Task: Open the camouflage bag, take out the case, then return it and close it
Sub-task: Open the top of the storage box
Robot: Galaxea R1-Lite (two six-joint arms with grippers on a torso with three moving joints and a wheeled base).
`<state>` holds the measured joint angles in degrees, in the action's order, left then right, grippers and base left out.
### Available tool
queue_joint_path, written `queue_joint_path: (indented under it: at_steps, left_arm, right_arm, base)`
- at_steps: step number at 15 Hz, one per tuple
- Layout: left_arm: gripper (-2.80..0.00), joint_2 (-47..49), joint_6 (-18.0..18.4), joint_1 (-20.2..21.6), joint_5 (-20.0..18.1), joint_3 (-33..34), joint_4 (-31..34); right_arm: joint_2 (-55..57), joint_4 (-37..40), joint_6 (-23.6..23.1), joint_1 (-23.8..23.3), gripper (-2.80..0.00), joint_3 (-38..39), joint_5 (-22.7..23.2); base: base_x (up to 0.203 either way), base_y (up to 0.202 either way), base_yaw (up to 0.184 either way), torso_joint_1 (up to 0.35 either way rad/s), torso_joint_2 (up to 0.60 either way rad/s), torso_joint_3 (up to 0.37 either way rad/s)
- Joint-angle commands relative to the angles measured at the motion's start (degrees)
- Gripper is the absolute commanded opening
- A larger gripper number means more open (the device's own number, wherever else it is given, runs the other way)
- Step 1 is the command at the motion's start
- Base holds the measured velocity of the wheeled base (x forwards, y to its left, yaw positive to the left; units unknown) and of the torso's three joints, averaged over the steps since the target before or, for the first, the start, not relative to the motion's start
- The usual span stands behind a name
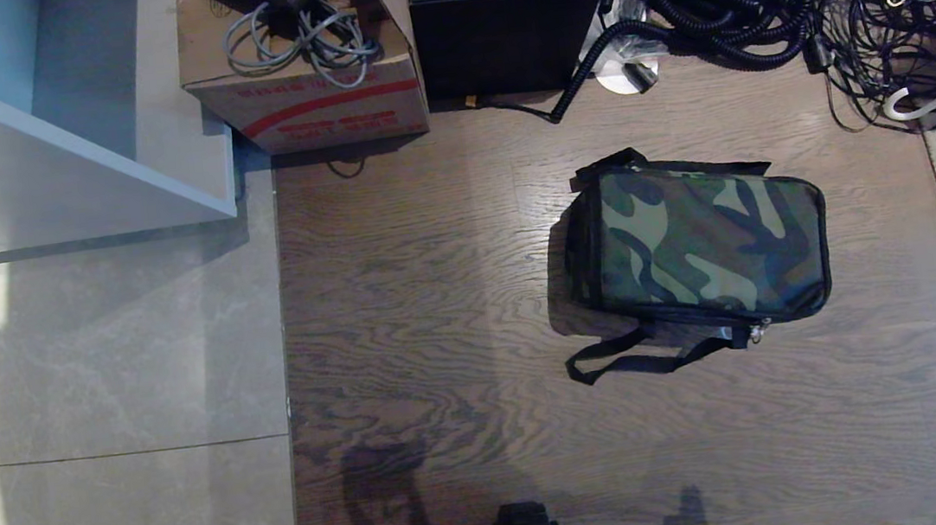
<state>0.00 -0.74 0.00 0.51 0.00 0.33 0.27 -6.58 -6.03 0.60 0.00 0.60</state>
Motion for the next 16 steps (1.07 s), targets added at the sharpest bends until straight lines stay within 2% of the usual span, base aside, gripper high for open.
queue_joint_path:
  at_steps: [1, 3, 4, 8, 10, 13, 16]
  left_arm:
    - [-2.8, 0.0, 0.0, 0.0, 0.0, 0.0, 0.0]
    - [-2.8, 0.0, 0.0, 0.0, 0.0, 0.0, -0.1]
    - [-2.8, 0.0, 0.0, 0.0, 0.0, 0.0, 0.0]
    - [-2.8, 0.0, 0.0, 0.0, 0.0, 0.0, 0.0]
    - [-2.8, 0.0, 0.0, 0.0, 0.0, 0.0, -0.1]
    - [-2.8, 0.0, 0.0, 0.0, 0.0, 0.0, -0.1]
    - [-2.8, 0.0, 0.0, 0.0, 0.0, 0.0, 0.0]
  right_arm:
    - [-0.2, -0.5, 0.1, 0.0, -2.8, 2.3, 0.0]
    - [0.3, 0.0, 2.6, 0.0, -2.8, 1.1, -0.3]
    - [2.1, 1.1, 3.1, 0.0, -2.8, -2.2, -0.2]
    - [23.1, 14.3, 9.6, 0.3, -2.8, -25.4, 0.6]
    - [34.0, 17.4, 12.7, 0.7, -2.8, -28.6, 0.9]
    - [51.6, 10.9, 16.6, 0.7, -2.8, -27.8, 0.4]
    - [71.9, -7.2, 19.7, -2.4, -2.8, -27.6, -3.1]
  base:
    - [0.0, 0.0, 0.0, 0.0, 0.0, 0.0]
    - [0.0, 0.0, 0.0, 0.0, 0.0, 0.0]
    - [0.0, 0.0, 0.0, 0.0, 0.0, 0.0]
    - [0.0, 0.0, 0.0, 0.0, 0.0, 0.0]
    - [0.0, 0.0, 0.0, 0.0, 0.0, 0.0]
    - [0.0, 0.0, 0.0, 0.0, 0.0, 0.0]
    - [0.0, 0.0, 0.0, 0.0, 0.0, 0.0]
